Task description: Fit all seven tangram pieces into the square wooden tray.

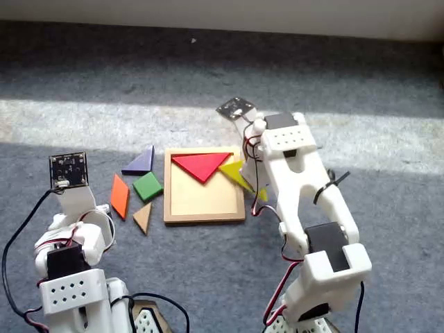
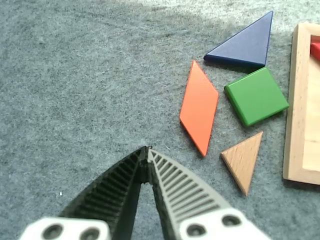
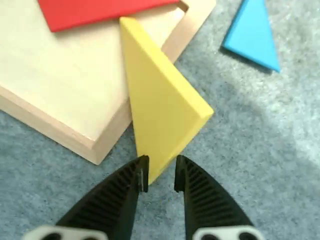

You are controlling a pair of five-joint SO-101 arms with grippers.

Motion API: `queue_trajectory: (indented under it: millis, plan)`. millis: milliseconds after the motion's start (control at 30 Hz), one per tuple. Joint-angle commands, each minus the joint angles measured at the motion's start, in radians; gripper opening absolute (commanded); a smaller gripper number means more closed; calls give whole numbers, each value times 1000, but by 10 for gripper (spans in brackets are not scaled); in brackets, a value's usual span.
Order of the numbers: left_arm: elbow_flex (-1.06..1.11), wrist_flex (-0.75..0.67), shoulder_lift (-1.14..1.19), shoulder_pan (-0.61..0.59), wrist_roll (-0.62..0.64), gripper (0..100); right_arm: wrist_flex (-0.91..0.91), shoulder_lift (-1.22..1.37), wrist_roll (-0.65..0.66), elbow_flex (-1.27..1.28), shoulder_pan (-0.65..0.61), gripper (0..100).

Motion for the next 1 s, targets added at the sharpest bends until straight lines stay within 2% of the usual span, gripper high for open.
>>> queue_trajectory:
  millis: [0,133,267,467,567,667,833,967]
  plan:
    - [-35,-21,-8,-7,-5,8,1,-62,-11,-45,-101,91]
    - [-35,-21,-8,-8,-5,8,1,-62,-81,-45,-191,91]
    - [-35,-21,-8,-8,-5,8,1,-62,-86,-45,-229,91]
    - [-33,-21,-8,-10,-5,8,68,-68,-147,-50,-171,103]
    - [-35,-21,-8,-8,-6,8,71,-62,-157,-51,-150,177]
    - [-35,-21,-8,-8,-6,8,4,-62,-158,-41,-147,242]
    - [-35,-21,-8,-10,-6,8,-91,-33,-245,-12,-137,249]
    - [-35,-21,-8,-10,-6,8,-125,36,-259,-12,-140,249]
